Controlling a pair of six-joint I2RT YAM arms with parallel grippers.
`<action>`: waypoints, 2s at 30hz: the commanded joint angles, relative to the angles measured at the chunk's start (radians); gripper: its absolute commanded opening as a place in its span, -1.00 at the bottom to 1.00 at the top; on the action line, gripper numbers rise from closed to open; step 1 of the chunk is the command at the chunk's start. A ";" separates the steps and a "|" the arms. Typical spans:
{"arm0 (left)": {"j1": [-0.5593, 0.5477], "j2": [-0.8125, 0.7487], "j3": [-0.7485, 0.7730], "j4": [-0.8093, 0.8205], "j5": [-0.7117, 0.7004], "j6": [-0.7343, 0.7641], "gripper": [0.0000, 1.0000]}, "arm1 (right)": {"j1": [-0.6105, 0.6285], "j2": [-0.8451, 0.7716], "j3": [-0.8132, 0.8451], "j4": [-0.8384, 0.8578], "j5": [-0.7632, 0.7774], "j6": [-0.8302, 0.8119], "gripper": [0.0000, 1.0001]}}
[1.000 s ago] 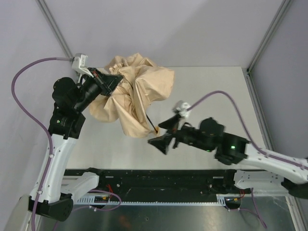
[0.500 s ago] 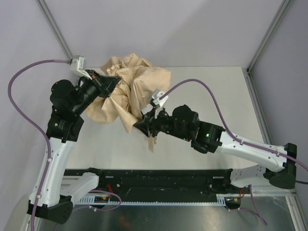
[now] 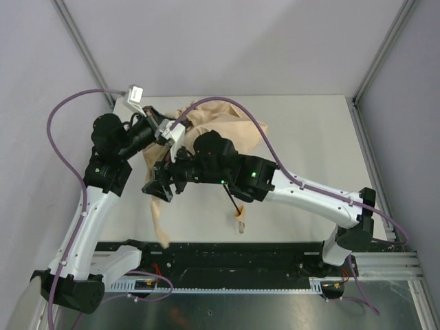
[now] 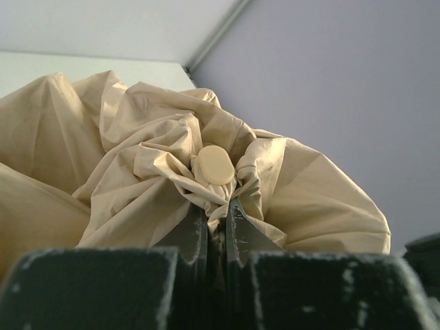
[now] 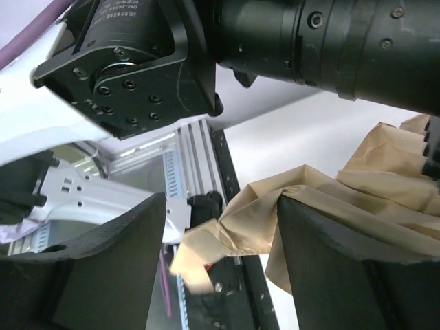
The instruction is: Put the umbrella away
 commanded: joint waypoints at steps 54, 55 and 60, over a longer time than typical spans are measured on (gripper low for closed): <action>-0.025 0.021 -0.135 0.400 0.327 -0.311 -1.00 | -0.016 -0.544 -0.333 -0.183 0.486 -0.080 0.99; -0.027 0.013 -0.135 0.399 0.340 -0.307 -1.00 | -0.071 -0.544 -0.339 -0.172 0.420 -0.073 0.99; -0.050 -0.012 -0.139 0.400 0.391 -0.304 -1.00 | -0.224 -0.526 -0.372 -0.085 0.108 -0.100 0.99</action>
